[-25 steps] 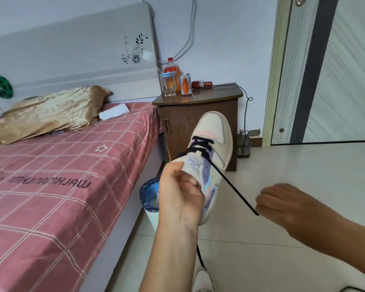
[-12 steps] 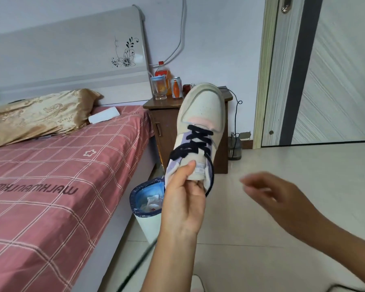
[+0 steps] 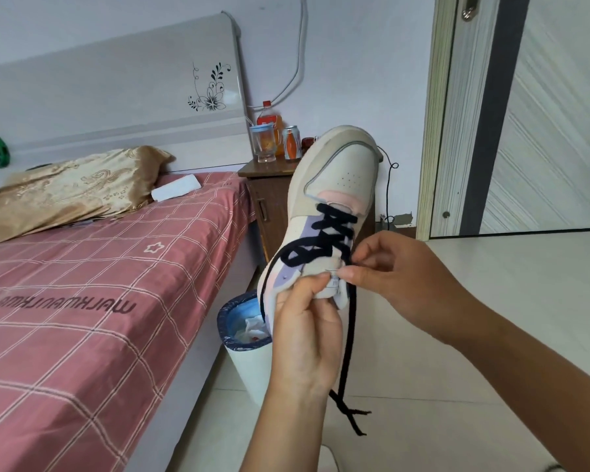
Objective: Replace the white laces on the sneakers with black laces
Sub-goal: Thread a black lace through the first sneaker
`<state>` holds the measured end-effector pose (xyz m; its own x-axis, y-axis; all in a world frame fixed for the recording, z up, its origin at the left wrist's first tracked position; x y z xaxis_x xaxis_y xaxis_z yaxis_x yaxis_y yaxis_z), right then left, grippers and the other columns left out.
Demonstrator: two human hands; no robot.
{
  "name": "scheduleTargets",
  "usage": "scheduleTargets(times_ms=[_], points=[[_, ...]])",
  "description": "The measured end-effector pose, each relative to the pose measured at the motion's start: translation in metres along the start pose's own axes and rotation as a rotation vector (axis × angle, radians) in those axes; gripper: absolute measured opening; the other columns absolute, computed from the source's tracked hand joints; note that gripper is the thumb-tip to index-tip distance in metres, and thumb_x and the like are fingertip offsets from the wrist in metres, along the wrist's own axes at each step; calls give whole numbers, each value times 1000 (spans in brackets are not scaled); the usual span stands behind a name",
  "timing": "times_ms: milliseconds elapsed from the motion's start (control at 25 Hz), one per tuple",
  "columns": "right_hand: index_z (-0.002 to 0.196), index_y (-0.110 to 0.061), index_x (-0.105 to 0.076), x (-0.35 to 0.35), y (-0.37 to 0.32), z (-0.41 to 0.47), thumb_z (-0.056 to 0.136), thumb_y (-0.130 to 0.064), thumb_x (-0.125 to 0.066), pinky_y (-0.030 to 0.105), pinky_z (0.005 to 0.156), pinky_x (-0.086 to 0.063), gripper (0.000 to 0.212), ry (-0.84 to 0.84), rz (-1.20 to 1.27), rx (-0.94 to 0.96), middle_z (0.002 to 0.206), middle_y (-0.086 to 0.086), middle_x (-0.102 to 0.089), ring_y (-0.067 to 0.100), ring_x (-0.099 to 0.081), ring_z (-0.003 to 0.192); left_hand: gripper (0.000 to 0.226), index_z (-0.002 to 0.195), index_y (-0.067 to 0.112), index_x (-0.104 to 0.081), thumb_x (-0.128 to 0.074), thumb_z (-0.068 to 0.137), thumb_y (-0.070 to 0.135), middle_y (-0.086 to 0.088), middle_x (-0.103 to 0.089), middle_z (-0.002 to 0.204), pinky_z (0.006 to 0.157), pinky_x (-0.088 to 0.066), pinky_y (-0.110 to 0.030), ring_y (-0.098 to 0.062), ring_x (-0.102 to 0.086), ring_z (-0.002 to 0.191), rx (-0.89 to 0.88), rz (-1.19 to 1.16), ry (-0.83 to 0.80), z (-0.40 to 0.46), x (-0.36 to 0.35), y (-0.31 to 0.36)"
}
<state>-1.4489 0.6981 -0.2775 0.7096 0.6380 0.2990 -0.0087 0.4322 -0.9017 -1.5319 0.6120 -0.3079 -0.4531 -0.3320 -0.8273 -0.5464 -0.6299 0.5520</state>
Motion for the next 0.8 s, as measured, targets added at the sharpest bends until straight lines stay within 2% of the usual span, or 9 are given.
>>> scheduleTargets(times_ms=[80,120,200,320,400,480,600,720,800], points=[[84,-14,-63,5,-3,0,76,-15,-75,18,69,-48,14,-37,122,-63,75,4,-70,10,-62,72,39,106,-9,-59,-55,67,-7,-21,-62,104,102,-44,-33,-27,-59,104,-31,-1,2,-1,-2,1],[82,-15,-65,8,-5,0,77,-14,-75,15,67,-48,11,-46,100,-56,72,-1,-68,6,-60,69,44,112,-11,-57,-54,69,-6,-24,-60,111,107,-40,-36,-30,-56,112,-45,-3,6,-1,-2,1],[74,-19,-66,17,-10,0,79,-12,-72,9,59,-42,11,5,-107,46,65,-5,-62,0,-53,60,52,120,-12,-52,-54,68,-4,-26,-57,122,111,-35,-40,-32,-51,123,-64,-9,26,-1,-3,2],[70,-22,-58,29,-21,-6,79,-6,-65,15,58,-40,19,76,-413,236,63,-3,-59,9,-52,63,49,115,-6,-55,-54,66,-4,-20,-61,119,110,-36,-39,-28,-54,122,-81,-34,74,-1,-6,7],[67,-24,-48,37,-20,-7,77,-4,-62,21,58,-38,26,35,-613,306,61,-4,-55,14,-50,64,51,116,-5,-55,-55,65,-4,-19,-62,120,111,-35,-39,-27,-56,120,-95,-86,90,0,-7,12],[65,-26,-42,47,-13,-4,76,-4,-61,23,53,-36,30,-30,-741,273,60,-4,-53,14,-48,58,60,121,-7,-54,-58,61,-7,-19,-62,121,111,-35,-41,-27,-56,120,-109,-125,82,0,-7,19],[64,-22,-47,62,1,4,74,0,-64,19,52,-37,30,-34,-631,171,60,1,-55,12,-44,56,52,111,-6,-60,-58,59,-10,-18,-65,112,112,-32,-43,-28,-57,115,-130,-100,46,-2,-9,27],[66,-19,-51,70,15,12,77,1,-66,15,55,-39,27,8,-556,113,66,5,-57,7,-46,57,44,108,-4,-62,-55,65,-10,-18,-64,118,112,-32,-43,-29,-56,119,-101,-58,54,-7,-15,25],[70,-25,-54,66,19,12,78,-7,-71,16,63,-45,25,-106,-530,104,71,-2,-60,4,-53,63,38,105,-4,-63,-49,69,-6,-18,-65,116,112,-32,-43,-30,-55,120,-75,-77,75,-10,-17,22]])
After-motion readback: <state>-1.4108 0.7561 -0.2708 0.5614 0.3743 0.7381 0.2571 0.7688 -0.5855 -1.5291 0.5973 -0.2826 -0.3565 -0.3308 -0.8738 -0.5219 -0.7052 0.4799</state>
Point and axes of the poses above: each hand's wrist, its own z-axis towards the middle knuckle, its own x-axis out of the back of the hand, y = z × x, the point moved 1 cm from there along z, towards the middle knuckle
